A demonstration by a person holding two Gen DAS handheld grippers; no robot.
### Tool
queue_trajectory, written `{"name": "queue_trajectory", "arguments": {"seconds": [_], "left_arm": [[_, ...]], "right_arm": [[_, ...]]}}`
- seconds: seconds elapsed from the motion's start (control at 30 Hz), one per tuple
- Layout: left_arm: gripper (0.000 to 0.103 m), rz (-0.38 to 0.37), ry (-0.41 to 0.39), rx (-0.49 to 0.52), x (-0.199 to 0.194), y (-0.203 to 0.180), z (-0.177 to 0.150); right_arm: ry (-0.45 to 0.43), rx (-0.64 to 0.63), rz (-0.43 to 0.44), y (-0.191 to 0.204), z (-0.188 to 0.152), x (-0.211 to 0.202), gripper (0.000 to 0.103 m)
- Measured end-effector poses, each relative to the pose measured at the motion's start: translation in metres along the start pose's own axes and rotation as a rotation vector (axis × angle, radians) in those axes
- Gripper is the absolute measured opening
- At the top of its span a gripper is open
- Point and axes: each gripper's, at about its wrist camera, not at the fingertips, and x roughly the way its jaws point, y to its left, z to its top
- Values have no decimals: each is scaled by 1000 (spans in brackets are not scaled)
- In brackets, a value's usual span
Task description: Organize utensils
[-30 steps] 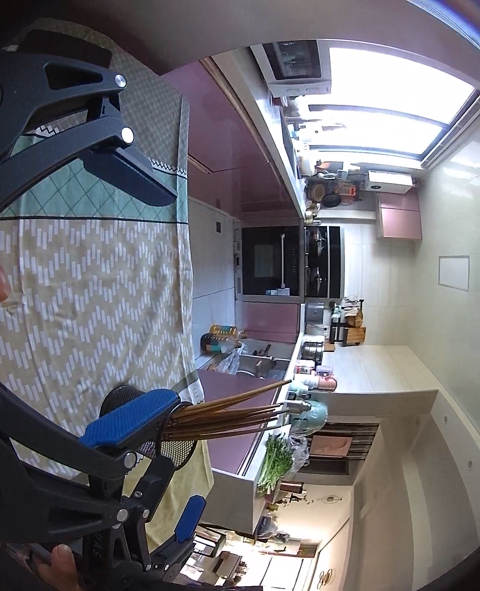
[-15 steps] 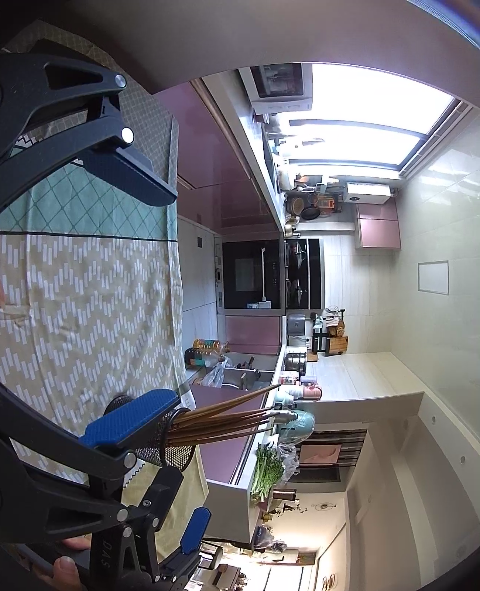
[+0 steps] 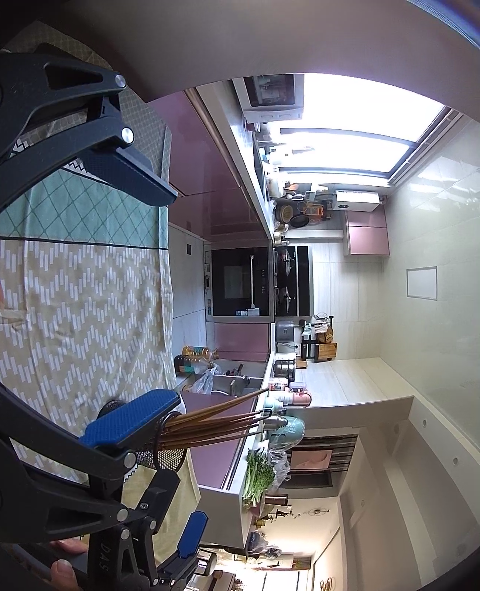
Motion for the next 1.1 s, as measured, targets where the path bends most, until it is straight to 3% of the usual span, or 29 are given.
{"name": "queue_trajectory", "arguments": {"seconds": [1.1], "left_arm": [[97, 17, -13, 9, -3, -6, 1]], "right_arm": [[-9, 5, 12, 5, 2, 1, 96]]}}
